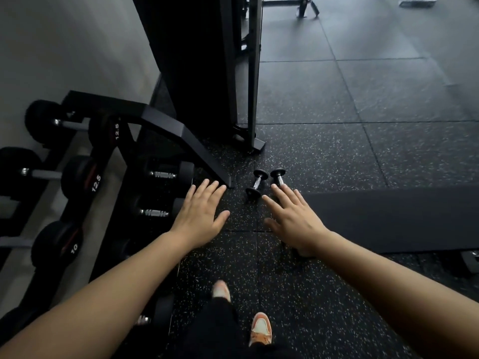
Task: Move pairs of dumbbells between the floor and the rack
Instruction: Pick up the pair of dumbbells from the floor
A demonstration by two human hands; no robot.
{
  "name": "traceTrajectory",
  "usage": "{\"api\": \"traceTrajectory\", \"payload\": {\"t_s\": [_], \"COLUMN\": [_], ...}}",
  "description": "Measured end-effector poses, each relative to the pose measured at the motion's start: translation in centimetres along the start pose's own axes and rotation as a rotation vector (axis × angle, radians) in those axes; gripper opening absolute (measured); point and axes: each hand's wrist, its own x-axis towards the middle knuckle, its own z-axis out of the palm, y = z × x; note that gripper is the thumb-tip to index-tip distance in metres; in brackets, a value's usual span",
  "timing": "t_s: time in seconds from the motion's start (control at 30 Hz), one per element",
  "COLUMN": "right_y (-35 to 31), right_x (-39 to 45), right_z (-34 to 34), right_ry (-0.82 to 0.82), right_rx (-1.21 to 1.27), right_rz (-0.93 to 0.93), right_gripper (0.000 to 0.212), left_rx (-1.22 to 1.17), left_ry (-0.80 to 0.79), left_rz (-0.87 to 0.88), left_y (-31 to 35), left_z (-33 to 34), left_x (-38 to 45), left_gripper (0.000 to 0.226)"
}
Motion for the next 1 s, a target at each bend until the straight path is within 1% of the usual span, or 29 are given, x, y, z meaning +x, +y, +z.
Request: {"api": "traceTrajectory", "payload": {"t_s": [0.23, 0.43, 0.53, 0.63, 0.83, 0.9, 1.0], "right_y": [4.7, 9.4, 11.8, 14.1, 21.5, 24.4, 29.3], "right_x": [10.5, 19.4, 24.0, 26.8, 32.1, 34.2, 38.1], "right_z": [1.6, 1.9, 2.0, 3.1, 6.6, 8.7, 12.2], "right_ry": [-0.079, -0.125, -0.135, -0.177, -0.284, -0.349, -0.402], "right_rx": [-0.019, -0.022, -0.012, 0.01, 0.036, 0.036, 0.049], "right_rz": [0.04, 0.159, 0.202, 0.25, 0.323, 0.317, 0.302], "right_gripper": [0.066, 0.066, 0.065, 0.065, 0.061, 0.061, 0.061], "left_rx": [0.001, -0.02, -0.022, -0.022, 0.001, -0.004, -0.011], "left_ry": [-0.079, -0.206, -0.25, -0.31, -0.415, -0.446, -0.476], "left_rz": [0.025, 0.077, 0.071, 0.076, 0.109, 0.105, 0.074], "left_y": [-4.4, -8.5, -10.6, -11.7, -11.8, -11.6, -11.4], "left_z": [1.9, 4.2, 5.2, 6.8, 12.1, 14.7, 19.5], "left_x": [11.7, 22.9, 28.4, 32.7, 42.1, 45.1, 49.4], "left_gripper": [0.068, 0.069, 0.068, 0.068, 0.067, 0.066, 0.065]}}
